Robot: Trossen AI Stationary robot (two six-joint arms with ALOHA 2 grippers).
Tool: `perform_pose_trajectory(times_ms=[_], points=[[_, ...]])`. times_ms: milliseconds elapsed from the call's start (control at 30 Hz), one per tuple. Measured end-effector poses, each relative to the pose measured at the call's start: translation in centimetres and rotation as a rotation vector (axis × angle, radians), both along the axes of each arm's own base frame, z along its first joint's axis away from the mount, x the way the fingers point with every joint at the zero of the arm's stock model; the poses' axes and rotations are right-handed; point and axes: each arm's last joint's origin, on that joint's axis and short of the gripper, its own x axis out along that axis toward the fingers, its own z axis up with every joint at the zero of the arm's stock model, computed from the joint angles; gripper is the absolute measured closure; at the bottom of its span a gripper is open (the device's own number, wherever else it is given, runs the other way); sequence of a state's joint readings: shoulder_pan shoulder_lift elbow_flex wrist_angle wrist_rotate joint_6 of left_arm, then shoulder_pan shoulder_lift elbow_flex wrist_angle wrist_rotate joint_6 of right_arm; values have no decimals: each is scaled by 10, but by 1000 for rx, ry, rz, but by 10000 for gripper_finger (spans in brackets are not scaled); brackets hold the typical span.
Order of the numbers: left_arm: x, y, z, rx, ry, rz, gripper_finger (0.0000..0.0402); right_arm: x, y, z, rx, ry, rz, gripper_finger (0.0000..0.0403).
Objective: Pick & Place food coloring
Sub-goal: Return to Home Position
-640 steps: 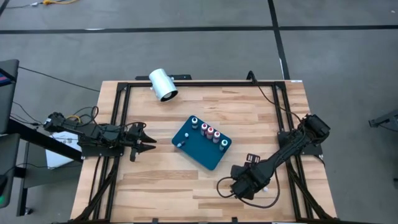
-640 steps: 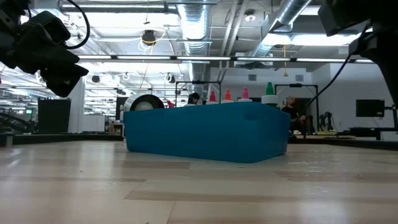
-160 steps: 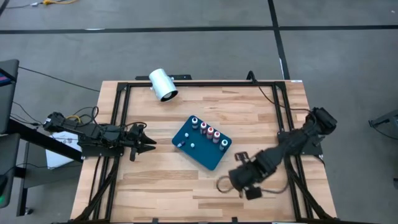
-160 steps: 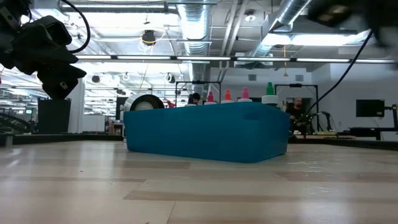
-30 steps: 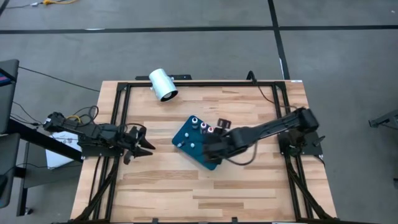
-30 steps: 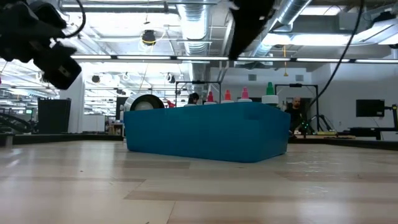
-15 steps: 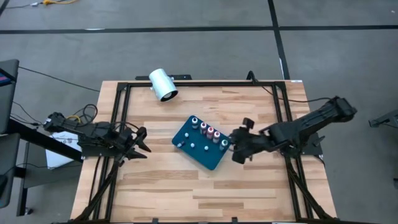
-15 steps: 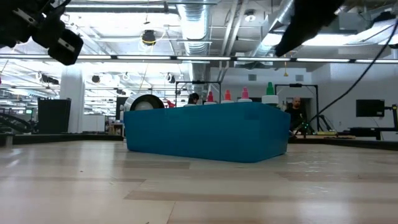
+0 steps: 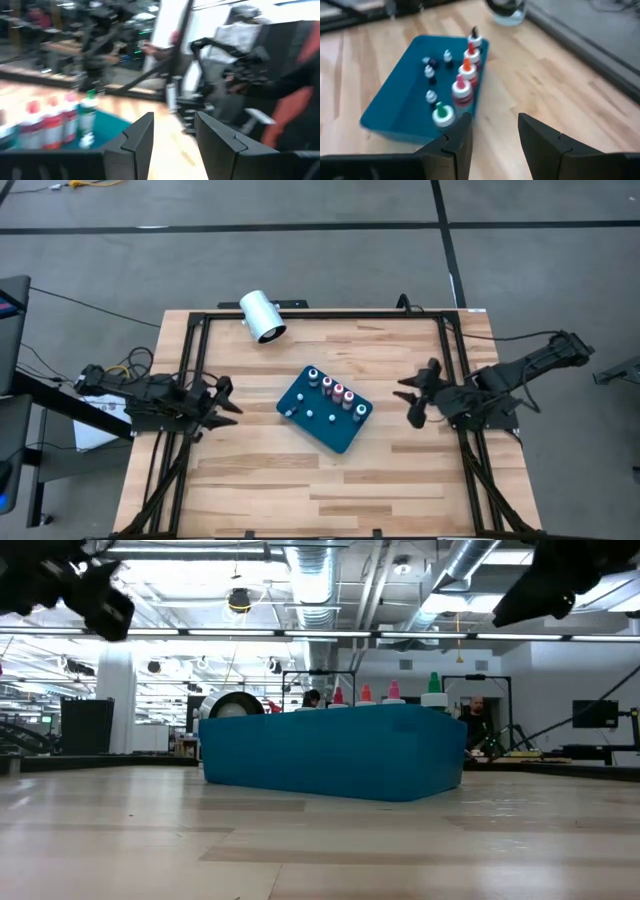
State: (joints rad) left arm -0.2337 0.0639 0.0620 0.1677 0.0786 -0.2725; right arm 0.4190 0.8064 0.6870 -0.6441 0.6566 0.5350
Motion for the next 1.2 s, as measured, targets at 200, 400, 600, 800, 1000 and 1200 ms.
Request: perform_pose_trajectory(times_ms=[200, 400, 600, 800, 1000, 1200], points=[[3, 7, -6, 7, 65, 102, 267, -26, -14, -14, 6, -69, -117, 257], [3, 13, -4, 27, 33, 104, 267, -46, -20, -28, 82, -163, -135, 255], [3, 19, -3, 36, 24, 78, 267, -56, -21, -25, 107, -292, -42, 259], [2, 24, 1, 63, -21, 43, 267, -63, -21, -23, 98, -385, 31, 261], [1, 29, 1, 43, -11, 41, 267, -65, -21, -37, 94, -435, 63, 259], [0, 34, 1, 41, -7, 84, 267, -68, -22, -53, 96, -427, 77, 264]])
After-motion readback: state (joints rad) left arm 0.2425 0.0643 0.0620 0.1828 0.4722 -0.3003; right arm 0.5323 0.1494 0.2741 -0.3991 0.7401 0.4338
